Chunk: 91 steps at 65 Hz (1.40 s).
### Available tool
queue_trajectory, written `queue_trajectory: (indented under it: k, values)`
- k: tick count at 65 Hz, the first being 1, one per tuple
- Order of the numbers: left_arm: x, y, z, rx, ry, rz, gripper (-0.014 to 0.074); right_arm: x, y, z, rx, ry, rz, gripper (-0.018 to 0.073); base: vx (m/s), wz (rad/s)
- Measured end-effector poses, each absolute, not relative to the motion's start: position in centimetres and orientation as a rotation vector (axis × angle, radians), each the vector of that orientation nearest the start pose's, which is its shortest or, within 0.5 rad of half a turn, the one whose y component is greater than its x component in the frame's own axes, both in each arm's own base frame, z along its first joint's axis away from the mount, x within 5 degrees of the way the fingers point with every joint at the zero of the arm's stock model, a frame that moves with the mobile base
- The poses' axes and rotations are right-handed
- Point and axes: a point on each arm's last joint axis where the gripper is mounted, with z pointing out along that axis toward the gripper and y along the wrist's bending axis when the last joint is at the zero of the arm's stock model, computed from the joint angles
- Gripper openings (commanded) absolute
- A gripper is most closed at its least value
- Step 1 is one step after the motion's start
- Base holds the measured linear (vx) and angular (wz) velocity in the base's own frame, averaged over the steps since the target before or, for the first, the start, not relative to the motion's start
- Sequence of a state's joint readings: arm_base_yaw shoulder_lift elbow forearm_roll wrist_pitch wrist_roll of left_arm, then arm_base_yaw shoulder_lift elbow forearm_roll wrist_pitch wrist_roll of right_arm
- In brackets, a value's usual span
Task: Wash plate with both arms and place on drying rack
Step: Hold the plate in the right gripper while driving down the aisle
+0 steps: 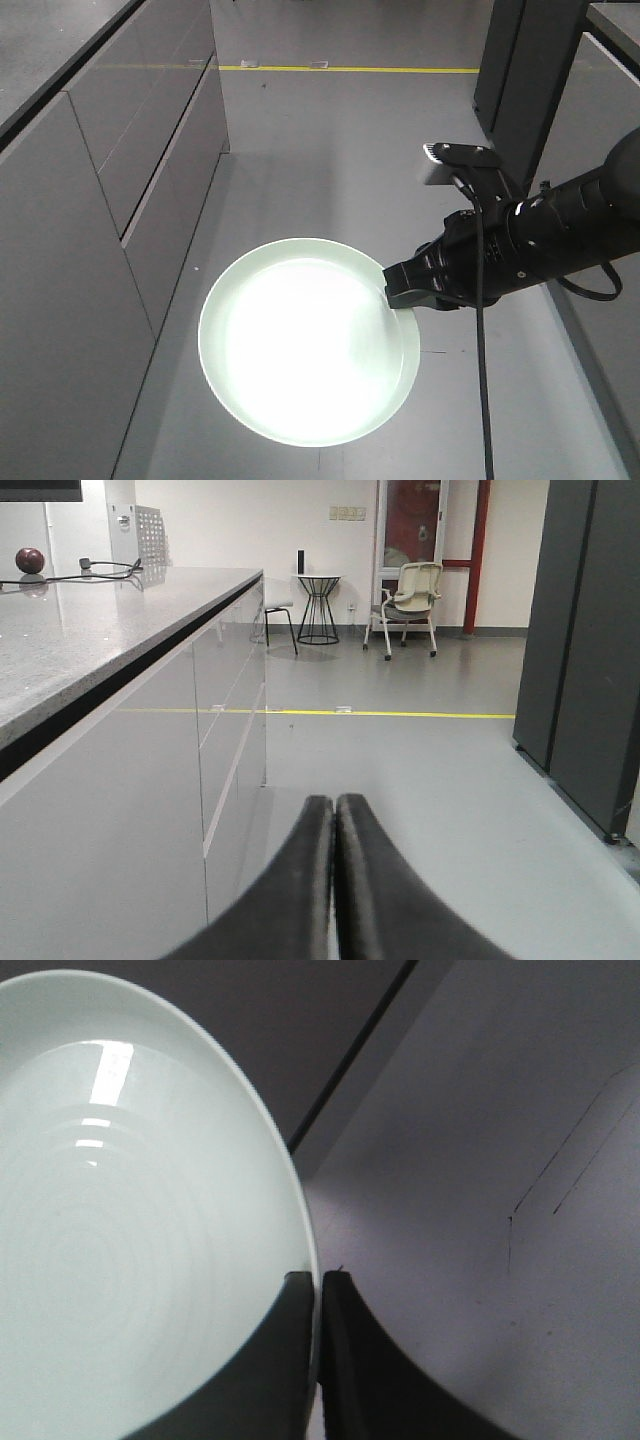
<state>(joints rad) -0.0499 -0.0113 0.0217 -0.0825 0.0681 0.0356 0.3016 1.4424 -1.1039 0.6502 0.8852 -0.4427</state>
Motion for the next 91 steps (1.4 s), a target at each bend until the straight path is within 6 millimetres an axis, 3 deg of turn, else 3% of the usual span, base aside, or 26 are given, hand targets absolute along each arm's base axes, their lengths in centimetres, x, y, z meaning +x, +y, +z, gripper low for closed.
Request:
queue_trajectory:
  k: [91]
  values:
    - [5.64, -0.33, 20.03, 0.007, 1.562, -0.081, -0.0007, 26.62, 12.76, 29.82, -0.559, 2.526, 0.746, -0.0001, 0.13, -0.01]
